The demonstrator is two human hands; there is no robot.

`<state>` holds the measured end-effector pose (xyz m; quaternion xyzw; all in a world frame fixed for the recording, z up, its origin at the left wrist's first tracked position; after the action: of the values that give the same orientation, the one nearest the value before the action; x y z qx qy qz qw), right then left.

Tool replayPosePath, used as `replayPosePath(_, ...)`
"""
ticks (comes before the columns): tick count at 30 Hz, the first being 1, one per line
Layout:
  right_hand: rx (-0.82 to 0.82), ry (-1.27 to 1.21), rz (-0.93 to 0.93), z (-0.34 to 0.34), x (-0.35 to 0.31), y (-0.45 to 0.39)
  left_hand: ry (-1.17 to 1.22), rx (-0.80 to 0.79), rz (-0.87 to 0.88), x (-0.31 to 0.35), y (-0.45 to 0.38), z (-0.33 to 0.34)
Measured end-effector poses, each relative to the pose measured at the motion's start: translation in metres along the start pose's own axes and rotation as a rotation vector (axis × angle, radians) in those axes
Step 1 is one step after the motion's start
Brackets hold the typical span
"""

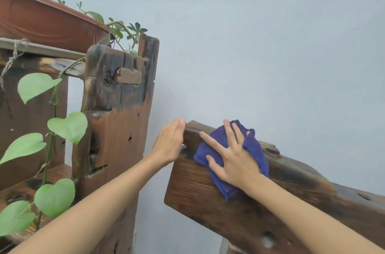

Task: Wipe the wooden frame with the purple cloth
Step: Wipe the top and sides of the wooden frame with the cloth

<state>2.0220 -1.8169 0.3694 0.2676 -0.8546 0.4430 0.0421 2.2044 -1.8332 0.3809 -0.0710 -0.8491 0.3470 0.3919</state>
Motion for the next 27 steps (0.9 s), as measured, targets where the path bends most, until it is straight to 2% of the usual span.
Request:
replayPosePath(3,-0.106,0.034,0.349,-0.019,0.065,0.006,-0.107,-0.142,0.079,0.034,-0.025,0.032)
replayPosePath(5,-0.221,-0.088,0.412,-0.012,0.087,0.006,-0.247,-0.181,0.089,0.040,-0.039,0.049)
replayPosePath(8,-0.461,-0.255,0.494,0.012,0.108,0.004,-0.402,-0.143,0.082,0.039,-0.056,0.058)
replayPosePath(12,-0.706,-0.275,0.597,0.057,0.130,-0.013,-0.426,-0.123,0.086,0.032,-0.063,0.065)
replayPosePath(14,-0.764,-0.366,0.607,0.085,0.121,-0.035,-0.414,-0.099,0.097,0.032,-0.064,0.064)
replayPosePath(16,-0.759,-0.465,0.597,0.098,0.098,-0.060,-0.382,-0.072,0.076,0.031,-0.066,0.061)
replayPosePath(19,-0.711,-0.439,0.525,0.079,0.060,-0.075,-0.344,-0.039,0.023,0.028,-0.068,0.052)
replayPosePath(21,-0.583,-0.396,0.420,0.051,0.043,-0.065,-0.356,-0.044,-0.003,0.027,-0.067,0.051)
replayPosePath(23,-0.379,-0.302,0.328,0.018,0.033,-0.040,-0.390,-0.082,-0.006,0.026,-0.066,0.053)
replayPosePath(25,-0.289,-0.188,0.259,-0.004,0.038,-0.005,-0.455,-0.141,0.032,0.030,-0.064,0.058)
replayPosePath(27,-0.320,-0.167,0.313,-0.010,0.072,0.019,-0.552,-0.139,0.077,0.037,-0.066,0.054)
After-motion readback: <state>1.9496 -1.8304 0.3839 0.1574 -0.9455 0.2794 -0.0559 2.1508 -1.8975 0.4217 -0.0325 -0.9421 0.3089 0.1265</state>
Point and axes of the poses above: each hand's wrist, its own y-axis away from the middle knuckle, its own z-axis out of the palm, x = y × z, the point moved 10 cm from there along -y, towards the middle knuckle, and after that the axes turned 3 degrees about x, right-handed, at the moved point
